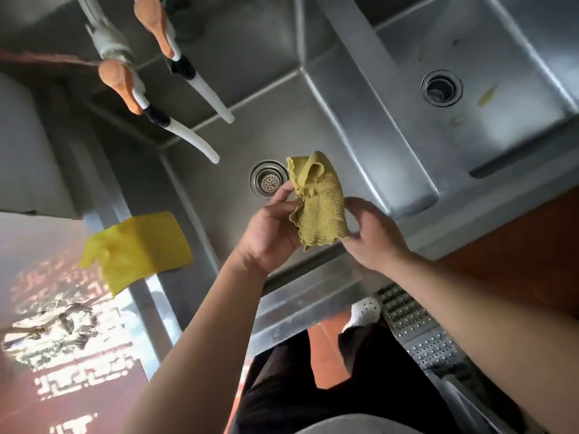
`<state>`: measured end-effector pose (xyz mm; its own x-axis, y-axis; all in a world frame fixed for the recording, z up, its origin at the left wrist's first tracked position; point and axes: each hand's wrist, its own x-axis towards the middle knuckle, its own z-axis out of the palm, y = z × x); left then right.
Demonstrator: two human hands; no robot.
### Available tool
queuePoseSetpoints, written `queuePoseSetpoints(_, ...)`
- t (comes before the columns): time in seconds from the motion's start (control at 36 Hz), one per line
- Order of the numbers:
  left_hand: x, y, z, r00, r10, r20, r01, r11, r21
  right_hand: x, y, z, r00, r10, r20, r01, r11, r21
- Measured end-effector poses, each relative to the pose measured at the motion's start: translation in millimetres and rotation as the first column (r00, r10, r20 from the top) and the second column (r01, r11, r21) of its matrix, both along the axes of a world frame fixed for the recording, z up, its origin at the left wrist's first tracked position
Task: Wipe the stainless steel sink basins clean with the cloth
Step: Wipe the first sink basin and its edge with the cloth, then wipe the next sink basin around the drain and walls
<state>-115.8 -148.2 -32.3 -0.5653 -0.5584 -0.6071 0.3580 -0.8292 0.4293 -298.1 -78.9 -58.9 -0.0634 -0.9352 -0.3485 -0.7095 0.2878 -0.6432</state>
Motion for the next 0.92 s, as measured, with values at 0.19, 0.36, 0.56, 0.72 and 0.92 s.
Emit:
queuePoseSetpoints(0.19,-64.9,57.0,72.5,0.996,-0.083,0.025,0.085,0.994,-0.074,-67.7,36.6,111.5,0.418,-0.571,0.706,0.275,0.821,0.501)
queuePoseSetpoints(0.36,-151.8,106.4,117.3,0.944,-0.303,0.127,0.326,0.915,-0.238,-142.7,109.9,157.4,0.482,-0.498,0.72,0.377,0.86,0.343)
queuePoseSetpoints(0.56,-207.2,117.8,150.5,0.758,-0.199,0.621,0.628,0.481,-0.612,-213.5,175.7,165.2,0.816,-0.417,0.399,0.487,0.869,-0.087)
queuePoseSetpoints(0.72,-252.6,137.6,161.8,0.602,-0.206,0.771,0.758,-0.154,-0.634,-247.9,192.4,178.2,0.997,-0.07,0.026,0.072,0.99,-0.119)
queuePoseSetpoints(0.92,-291.2,106.1,148.9,0.612,-0.166,0.773,0.773,-0.082,-0.629,-291.4,173.9,180.2,0.986,-0.16,0.053,0.159,0.987,0.014)
